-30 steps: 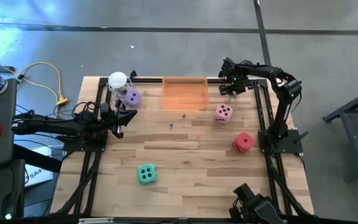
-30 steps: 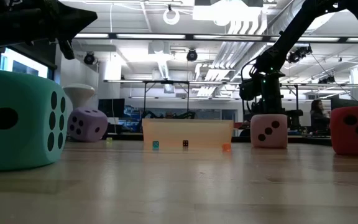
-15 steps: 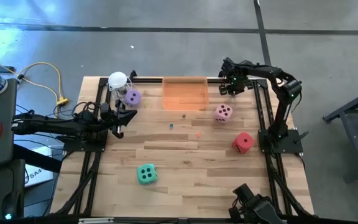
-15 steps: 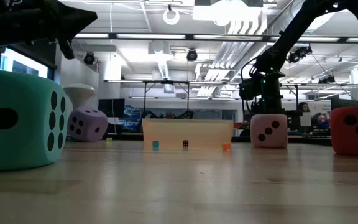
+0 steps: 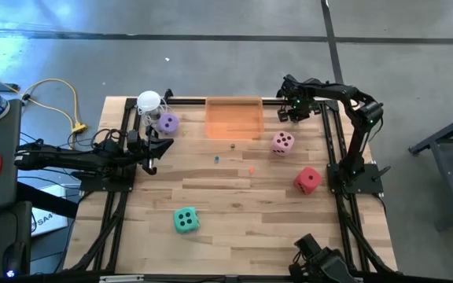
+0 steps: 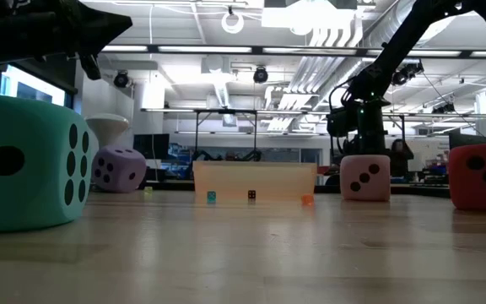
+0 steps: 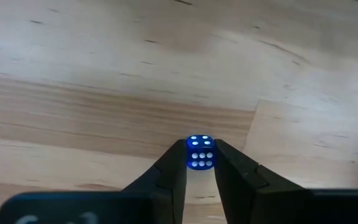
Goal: Pick & Place Dice
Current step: Put the small dark blue dice into the orange bin
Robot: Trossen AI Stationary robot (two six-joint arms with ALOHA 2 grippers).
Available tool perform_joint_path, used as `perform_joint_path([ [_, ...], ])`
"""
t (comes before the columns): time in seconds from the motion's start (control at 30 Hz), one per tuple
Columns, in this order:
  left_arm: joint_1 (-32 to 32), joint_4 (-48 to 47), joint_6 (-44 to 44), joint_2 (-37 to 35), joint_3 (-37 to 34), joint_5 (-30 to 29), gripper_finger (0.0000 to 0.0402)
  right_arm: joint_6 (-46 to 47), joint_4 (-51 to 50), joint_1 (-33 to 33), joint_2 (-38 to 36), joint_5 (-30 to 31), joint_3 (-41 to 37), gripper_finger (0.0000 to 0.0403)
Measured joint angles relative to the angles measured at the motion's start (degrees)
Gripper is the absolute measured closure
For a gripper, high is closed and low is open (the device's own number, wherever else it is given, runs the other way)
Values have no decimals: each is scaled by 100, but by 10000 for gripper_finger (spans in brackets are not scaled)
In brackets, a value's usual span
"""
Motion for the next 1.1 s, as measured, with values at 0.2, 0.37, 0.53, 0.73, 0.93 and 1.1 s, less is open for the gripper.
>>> perform_joint_path([
  [0.2,0,-53,-51,0,0,-3,401,-467,17,68,-67,372,-18,365],
  [0.37,0,-166,-153,0,0,-4,401,-566,-161,158,-484,428,-25,365],
  [0.53,0,-162,-157,2,0,-7,401,-623,-667,612,-1516,420,-26,365],
  [0.73,0,-140,-153,118,0,-9,401,-568,31,1332,-2818,-244,-17,365],
  [0.93,7,27,-224,356,21,-164,401,-345,1242,2122,-3125,-983,69,365],
  [1.1,18,168,-41,585,290,-169,401,-454,1390,2466,-2604,-923,509,365],
])
